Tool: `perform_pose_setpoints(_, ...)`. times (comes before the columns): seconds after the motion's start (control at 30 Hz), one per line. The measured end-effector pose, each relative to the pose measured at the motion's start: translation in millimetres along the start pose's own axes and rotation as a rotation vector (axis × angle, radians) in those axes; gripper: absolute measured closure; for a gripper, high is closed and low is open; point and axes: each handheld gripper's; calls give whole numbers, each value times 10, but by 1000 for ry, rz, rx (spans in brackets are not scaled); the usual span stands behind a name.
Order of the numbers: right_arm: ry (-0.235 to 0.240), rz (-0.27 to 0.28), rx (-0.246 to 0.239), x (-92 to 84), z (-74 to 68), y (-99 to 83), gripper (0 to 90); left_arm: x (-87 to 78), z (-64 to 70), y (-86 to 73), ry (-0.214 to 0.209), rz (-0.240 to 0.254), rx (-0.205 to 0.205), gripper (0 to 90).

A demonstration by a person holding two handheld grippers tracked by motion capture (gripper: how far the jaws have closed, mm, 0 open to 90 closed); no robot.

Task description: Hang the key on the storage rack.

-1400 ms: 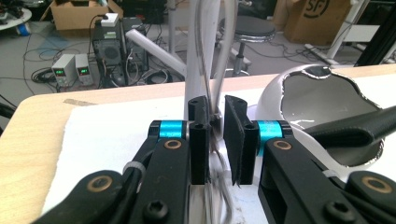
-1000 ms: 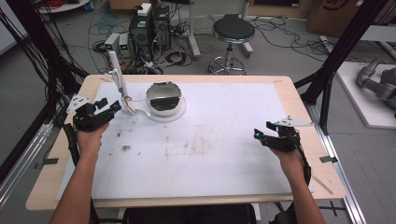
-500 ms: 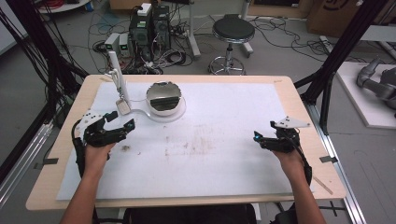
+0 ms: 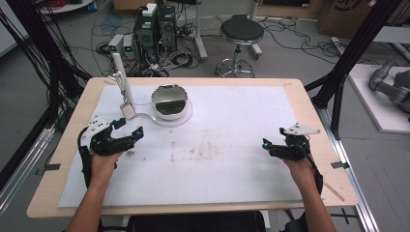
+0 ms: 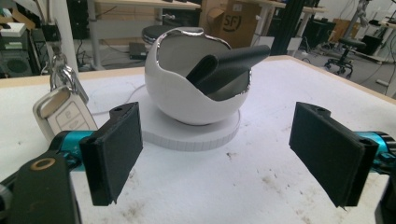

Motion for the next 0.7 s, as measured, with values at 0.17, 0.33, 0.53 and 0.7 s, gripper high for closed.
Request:
perform_pose_setpoints(0.17,-11,5,4,-20,-5,6,208,3,1,-7,4,-4,4,174)
perform_pose_setpoints(0.33,-12,4,6,-17,-3,-2,208,22,9,-20,7,-11,10,174)
perform_pose_setpoints(0.53,-11,5,6,-27,5,-16,208,20,3,-8,22,4,17,187)
perform_pose_setpoints(0.7,-12,7,11,-45,5,-30,208,54,-12,-14,22,-3,5,187)
Point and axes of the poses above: each handheld gripper's, and its own axes: x roughly forward along the jaws, y roughly out of its top, z roughly to its right, and after that the axes turned 13 degrees about -x, right-handed
